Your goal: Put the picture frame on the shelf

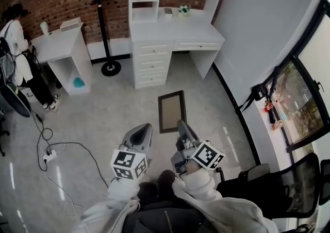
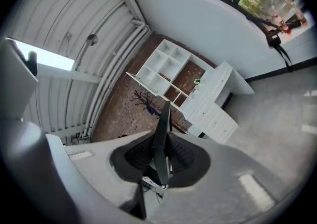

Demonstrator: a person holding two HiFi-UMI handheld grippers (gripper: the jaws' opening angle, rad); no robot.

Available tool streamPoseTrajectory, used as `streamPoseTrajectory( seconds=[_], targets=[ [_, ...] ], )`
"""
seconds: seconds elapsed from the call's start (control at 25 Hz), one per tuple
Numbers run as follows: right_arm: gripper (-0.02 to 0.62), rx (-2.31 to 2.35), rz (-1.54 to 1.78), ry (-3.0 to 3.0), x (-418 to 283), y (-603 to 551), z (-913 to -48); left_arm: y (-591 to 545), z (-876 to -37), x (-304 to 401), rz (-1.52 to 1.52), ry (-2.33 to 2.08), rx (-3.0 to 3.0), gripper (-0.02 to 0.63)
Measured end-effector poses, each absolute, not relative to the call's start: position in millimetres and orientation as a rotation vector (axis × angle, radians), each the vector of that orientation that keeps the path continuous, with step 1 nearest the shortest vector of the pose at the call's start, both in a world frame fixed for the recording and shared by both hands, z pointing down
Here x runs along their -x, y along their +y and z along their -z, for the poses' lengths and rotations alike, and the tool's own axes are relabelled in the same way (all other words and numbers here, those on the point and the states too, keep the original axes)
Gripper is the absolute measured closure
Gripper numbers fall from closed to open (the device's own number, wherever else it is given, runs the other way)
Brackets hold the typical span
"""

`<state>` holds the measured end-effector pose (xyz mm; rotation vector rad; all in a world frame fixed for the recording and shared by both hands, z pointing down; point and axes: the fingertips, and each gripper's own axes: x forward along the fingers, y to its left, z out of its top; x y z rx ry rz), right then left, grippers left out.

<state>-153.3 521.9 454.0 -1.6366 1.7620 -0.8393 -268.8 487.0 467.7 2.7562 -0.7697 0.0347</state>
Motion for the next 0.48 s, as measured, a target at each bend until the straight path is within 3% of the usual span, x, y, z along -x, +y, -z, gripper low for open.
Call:
streamPoseTrajectory(
  seconds=[0.48],
  targets=[
    [0.534,1.667,0.835,1.864,132,461,-464,435,-480,236,-0.078,-0.807,-2.706,0.601]
  ],
)
